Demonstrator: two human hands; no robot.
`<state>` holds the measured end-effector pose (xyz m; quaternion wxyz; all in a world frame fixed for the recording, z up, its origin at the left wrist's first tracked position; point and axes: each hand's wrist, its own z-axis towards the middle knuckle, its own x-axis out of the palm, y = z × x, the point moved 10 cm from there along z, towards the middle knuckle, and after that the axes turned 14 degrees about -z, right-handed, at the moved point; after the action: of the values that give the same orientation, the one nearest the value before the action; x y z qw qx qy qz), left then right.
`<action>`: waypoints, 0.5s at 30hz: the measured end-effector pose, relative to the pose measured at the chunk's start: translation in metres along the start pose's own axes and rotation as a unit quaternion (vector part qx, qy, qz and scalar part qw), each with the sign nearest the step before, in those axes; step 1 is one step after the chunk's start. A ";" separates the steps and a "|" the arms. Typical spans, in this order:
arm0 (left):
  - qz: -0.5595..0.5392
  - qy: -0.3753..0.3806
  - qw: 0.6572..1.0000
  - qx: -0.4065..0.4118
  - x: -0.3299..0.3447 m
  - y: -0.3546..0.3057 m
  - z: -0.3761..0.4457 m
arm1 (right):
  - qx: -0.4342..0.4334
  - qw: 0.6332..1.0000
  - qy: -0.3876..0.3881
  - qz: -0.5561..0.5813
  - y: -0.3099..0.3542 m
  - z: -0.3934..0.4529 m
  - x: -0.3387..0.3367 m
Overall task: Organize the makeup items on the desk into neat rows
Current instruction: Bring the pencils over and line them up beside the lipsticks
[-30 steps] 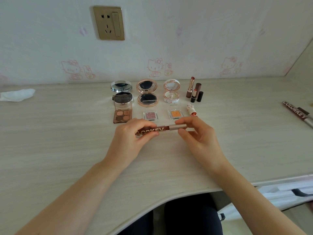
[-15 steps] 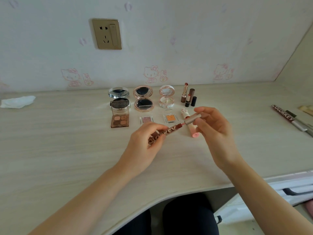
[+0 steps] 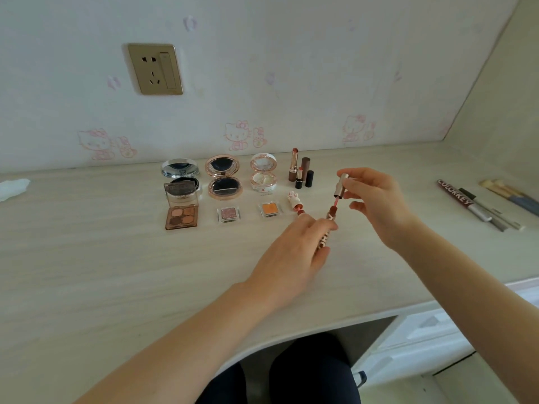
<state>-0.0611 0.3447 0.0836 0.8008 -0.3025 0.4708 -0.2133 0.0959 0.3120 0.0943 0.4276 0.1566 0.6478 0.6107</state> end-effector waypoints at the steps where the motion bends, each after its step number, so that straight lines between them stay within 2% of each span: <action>1: 0.034 0.005 0.999 0.008 0.006 -0.002 0.005 | 0.006 1.000 0.001 -0.007 -0.001 0.004 -0.002; 5: 0.112 0.014 0.993 0.037 0.022 -0.007 0.020 | 0.024 0.999 0.007 -0.037 -0.008 0.020 -0.007; 12: 0.165 0.066 0.984 0.004 0.033 0.013 0.024 | 0.034 0.992 0.055 -0.109 -0.013 0.045 0.008; 15: 0.156 0.057 0.986 -0.018 0.031 0.020 0.022 | 0.043 0.987 0.071 -0.137 -0.017 0.054 0.020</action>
<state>-0.0262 0.3461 0.0584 0.7905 -0.2270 0.5610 -0.0943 0.1299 0.3586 0.0773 0.4530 0.0408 0.7174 0.5277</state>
